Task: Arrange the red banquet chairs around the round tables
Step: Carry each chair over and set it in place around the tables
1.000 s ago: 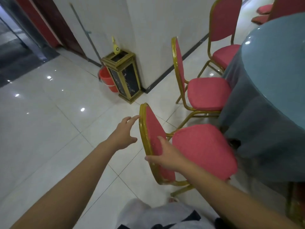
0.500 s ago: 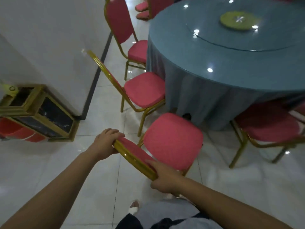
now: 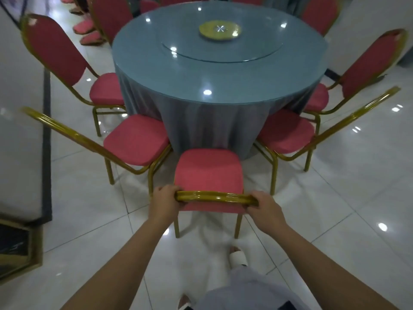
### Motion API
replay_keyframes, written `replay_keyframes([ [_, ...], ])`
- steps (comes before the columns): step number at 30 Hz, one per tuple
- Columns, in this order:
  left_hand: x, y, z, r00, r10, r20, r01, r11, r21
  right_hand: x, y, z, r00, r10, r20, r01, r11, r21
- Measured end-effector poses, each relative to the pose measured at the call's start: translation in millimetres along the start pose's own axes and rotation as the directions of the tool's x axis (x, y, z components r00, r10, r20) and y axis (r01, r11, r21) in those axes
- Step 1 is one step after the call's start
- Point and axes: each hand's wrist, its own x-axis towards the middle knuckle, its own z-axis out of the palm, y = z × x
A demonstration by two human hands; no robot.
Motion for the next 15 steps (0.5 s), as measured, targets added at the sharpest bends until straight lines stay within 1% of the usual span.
replay_keyframes([
  [3, 23.7, 26.2, 14.5, 1.000, -0.023, -0.019, 0.024, 0.999, 0.040, 27.8, 14.3, -21.8, 1.000, 0.013, 0.008, -0.013, 1.000, 0.002],
  [5, 42.9, 40.0, 18.4, 0.999, -0.047, 0.011, 0.047, 0.997, 0.060, 52.3, 20.1, -36.5, 0.999, 0.010, 0.035, -0.009, 1.000, -0.012],
  [9, 88.3, 61.7, 11.8, 0.994, -0.090, 0.065, 0.087, 0.995, 0.045, 108.5, 21.3, -62.1, 0.996, 0.010, 0.083, -0.006, 0.998, -0.056],
  [13, 128.5, 79.1, 10.1, 0.994, -0.104, 0.038, 0.103, 0.994, 0.030, 159.0, 21.0, -85.1, 0.991, -0.023, 0.132, 0.033, 0.997, -0.073],
  [15, 145.5, 88.4, 12.4, 0.995, -0.099, 0.012, 0.098, 0.995, 0.030, 177.6, 23.6, -94.8, 0.992, -0.036, 0.125, 0.046, 0.996, -0.072],
])
